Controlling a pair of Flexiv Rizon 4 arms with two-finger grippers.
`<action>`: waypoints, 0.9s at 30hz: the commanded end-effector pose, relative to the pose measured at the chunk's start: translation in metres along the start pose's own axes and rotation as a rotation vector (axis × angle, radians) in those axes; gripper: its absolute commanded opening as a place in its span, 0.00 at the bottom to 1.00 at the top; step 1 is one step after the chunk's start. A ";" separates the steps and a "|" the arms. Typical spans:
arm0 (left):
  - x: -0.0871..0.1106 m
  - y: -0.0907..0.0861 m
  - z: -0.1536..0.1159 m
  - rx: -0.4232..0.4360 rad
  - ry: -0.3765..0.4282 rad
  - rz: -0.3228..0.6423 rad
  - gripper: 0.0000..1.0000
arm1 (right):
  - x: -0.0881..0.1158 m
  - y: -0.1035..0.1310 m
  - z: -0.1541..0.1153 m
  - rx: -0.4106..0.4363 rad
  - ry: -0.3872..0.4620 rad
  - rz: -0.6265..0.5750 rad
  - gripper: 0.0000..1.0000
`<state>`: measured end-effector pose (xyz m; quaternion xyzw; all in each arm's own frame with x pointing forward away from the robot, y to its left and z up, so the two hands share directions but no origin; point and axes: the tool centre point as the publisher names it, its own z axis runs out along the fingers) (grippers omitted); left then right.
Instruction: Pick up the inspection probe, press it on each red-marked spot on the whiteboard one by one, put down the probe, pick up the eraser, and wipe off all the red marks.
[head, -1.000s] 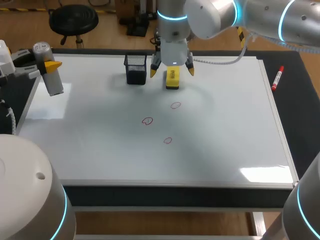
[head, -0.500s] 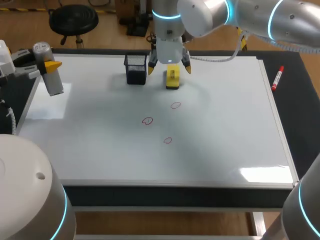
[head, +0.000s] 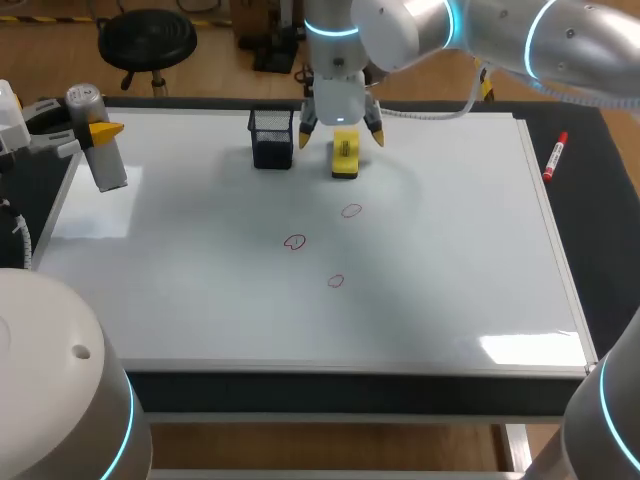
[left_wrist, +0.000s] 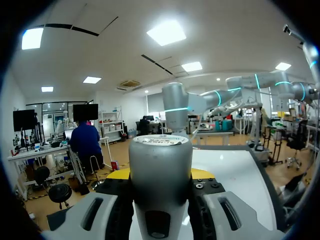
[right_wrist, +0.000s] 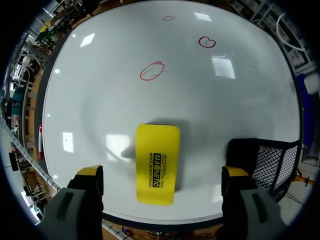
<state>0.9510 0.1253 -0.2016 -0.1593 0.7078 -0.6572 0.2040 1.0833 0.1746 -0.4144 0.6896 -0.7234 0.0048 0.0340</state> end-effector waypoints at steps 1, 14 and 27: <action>-0.001 0.000 0.000 0.002 0.001 0.001 0.00 | 0.006 -0.005 0.000 -0.012 0.002 -0.002 1.00; -0.001 0.000 0.000 0.002 0.001 0.001 0.00 | 0.011 -0.006 0.002 -0.029 -0.023 0.017 1.00; -0.001 0.000 0.000 0.002 0.001 0.001 0.00 | 0.011 -0.002 0.008 -0.042 -0.018 0.021 0.86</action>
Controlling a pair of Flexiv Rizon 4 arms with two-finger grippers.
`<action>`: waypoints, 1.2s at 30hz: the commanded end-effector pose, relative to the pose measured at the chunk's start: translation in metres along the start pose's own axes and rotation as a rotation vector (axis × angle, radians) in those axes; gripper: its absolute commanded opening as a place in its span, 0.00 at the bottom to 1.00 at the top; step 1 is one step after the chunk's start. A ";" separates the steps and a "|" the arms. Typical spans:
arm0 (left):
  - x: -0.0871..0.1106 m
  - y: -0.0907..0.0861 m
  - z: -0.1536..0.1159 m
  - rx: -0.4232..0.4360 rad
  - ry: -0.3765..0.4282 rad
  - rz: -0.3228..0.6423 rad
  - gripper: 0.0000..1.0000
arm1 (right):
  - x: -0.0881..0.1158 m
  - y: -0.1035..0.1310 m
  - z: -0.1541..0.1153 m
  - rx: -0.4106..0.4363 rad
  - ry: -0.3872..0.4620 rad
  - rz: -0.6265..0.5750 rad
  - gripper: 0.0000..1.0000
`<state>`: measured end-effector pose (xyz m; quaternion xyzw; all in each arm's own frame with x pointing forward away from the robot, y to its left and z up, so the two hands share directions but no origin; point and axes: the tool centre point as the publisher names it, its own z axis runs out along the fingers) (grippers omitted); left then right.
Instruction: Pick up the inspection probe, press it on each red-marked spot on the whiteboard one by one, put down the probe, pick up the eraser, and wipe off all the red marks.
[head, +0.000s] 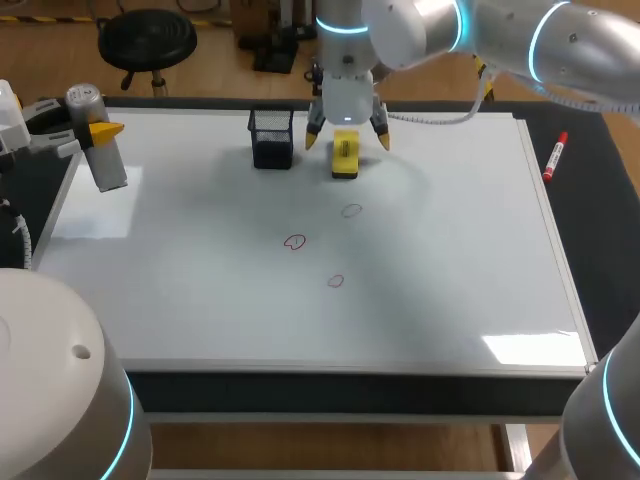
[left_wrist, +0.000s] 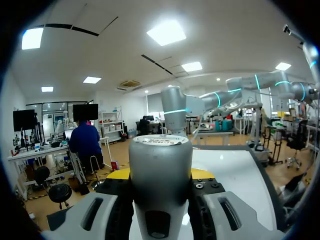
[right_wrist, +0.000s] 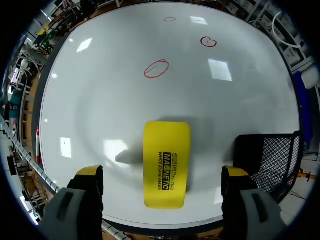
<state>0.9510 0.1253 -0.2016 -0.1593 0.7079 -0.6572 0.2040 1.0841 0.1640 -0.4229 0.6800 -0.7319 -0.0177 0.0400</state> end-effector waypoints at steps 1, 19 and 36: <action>-0.001 0.000 0.000 0.002 0.001 0.001 0.00 | 0.001 0.000 -0.001 -0.001 0.005 -0.002 0.69; -0.001 0.000 0.000 0.002 0.001 0.001 0.00 | 0.024 0.000 -0.042 0.052 -0.017 0.037 0.00; -0.001 0.000 0.000 0.002 0.001 0.001 0.00 | 0.131 -0.018 -0.075 0.083 -0.020 0.227 0.00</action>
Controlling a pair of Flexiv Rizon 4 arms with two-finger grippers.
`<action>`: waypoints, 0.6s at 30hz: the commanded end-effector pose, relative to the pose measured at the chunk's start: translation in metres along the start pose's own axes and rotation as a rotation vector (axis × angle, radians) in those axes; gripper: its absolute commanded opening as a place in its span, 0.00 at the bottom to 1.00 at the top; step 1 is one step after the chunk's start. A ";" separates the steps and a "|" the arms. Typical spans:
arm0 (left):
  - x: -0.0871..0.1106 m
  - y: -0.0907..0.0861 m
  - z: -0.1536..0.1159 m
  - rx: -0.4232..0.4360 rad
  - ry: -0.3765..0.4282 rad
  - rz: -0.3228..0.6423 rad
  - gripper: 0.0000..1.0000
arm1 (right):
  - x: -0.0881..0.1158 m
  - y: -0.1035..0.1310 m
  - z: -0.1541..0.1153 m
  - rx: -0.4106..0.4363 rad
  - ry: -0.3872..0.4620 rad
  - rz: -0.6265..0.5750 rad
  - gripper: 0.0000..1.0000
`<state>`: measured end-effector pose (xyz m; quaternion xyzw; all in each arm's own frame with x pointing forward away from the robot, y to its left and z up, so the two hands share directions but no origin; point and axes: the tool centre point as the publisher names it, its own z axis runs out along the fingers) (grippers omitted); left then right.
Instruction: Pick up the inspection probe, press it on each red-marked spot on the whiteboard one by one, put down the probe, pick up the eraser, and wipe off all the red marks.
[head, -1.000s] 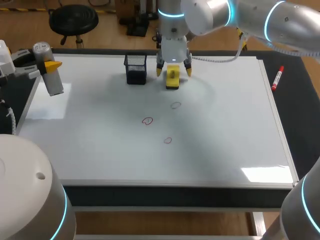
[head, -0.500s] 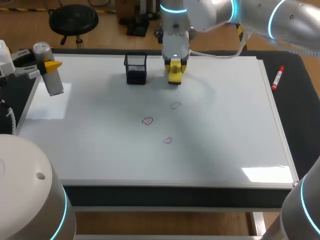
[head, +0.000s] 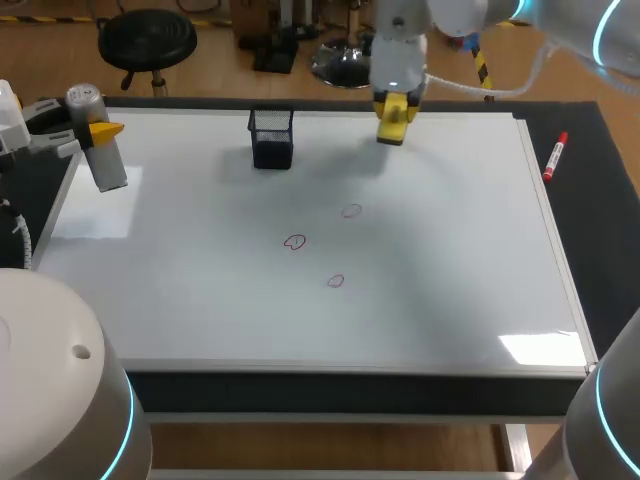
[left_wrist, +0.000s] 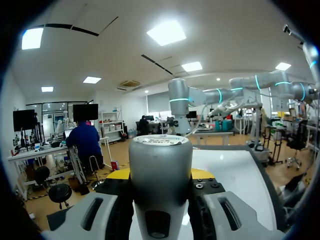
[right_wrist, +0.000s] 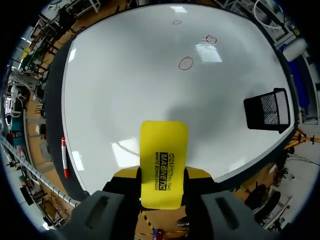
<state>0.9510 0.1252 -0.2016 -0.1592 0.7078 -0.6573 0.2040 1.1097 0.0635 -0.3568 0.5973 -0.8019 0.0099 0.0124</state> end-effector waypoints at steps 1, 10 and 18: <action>-0.001 0.000 0.000 0.002 0.001 0.001 0.00 | 0.038 0.002 -0.012 0.010 -0.008 0.021 0.00; -0.001 0.000 0.000 0.002 0.001 0.001 0.00 | 0.094 -0.002 -0.016 0.017 -0.004 0.092 0.00; -0.001 0.000 0.000 0.002 0.001 0.001 0.00 | 0.133 -0.002 -0.013 0.009 0.008 0.135 0.00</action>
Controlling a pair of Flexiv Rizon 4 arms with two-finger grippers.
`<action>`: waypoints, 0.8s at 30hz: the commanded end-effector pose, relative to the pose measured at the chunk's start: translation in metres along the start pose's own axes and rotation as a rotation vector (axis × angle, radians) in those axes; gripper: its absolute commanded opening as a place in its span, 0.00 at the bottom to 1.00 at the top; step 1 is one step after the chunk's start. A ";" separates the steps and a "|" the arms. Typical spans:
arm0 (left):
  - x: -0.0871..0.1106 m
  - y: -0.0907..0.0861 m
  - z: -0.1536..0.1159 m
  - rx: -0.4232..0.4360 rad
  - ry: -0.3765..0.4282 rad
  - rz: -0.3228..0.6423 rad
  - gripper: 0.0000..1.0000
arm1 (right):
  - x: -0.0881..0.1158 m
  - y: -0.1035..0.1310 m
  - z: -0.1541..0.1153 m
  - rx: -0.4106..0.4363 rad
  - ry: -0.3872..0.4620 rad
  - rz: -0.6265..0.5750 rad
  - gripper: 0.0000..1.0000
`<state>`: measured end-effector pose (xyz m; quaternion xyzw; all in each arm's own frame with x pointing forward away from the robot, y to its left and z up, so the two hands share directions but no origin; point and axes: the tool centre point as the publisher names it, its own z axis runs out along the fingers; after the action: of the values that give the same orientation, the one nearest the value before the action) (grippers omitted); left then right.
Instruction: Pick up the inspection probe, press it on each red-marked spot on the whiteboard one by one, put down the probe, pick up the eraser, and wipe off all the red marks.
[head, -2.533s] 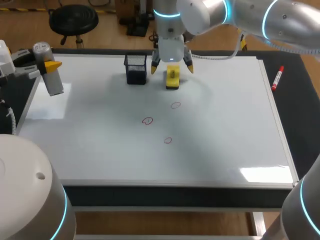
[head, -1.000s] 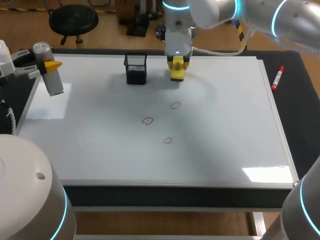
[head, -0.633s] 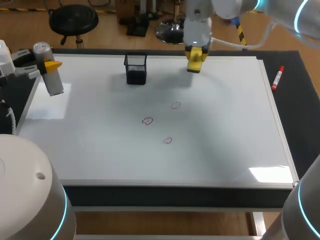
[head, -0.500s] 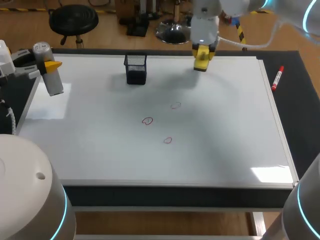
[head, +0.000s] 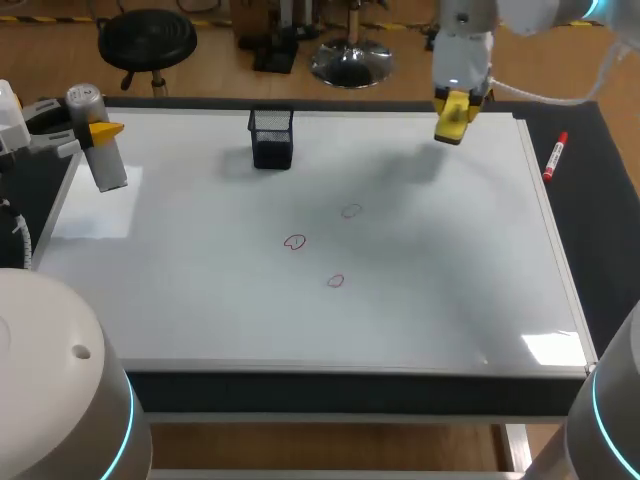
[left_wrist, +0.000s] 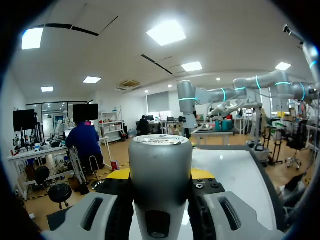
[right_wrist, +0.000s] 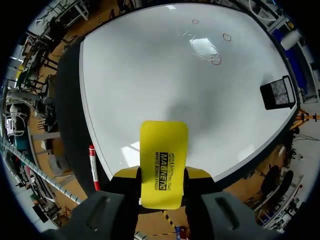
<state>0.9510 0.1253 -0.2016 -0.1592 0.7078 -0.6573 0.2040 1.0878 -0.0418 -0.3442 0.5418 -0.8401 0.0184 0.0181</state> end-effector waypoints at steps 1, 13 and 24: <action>-0.001 0.000 0.000 0.002 0.001 0.001 0.00 | 0.031 0.003 -0.002 0.003 -0.009 0.003 0.00; -0.001 0.000 0.000 0.002 0.001 0.001 0.00 | 0.064 -0.003 0.008 -0.041 0.002 0.034 0.00; -0.001 0.000 0.000 0.002 0.001 0.001 0.00 | 0.069 -0.005 0.017 -0.070 0.004 0.016 0.00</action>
<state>0.9510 0.1253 -0.2016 -0.1592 0.7078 -0.6573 0.2040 1.0588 -0.1033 -0.3549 0.5320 -0.8460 -0.0066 0.0358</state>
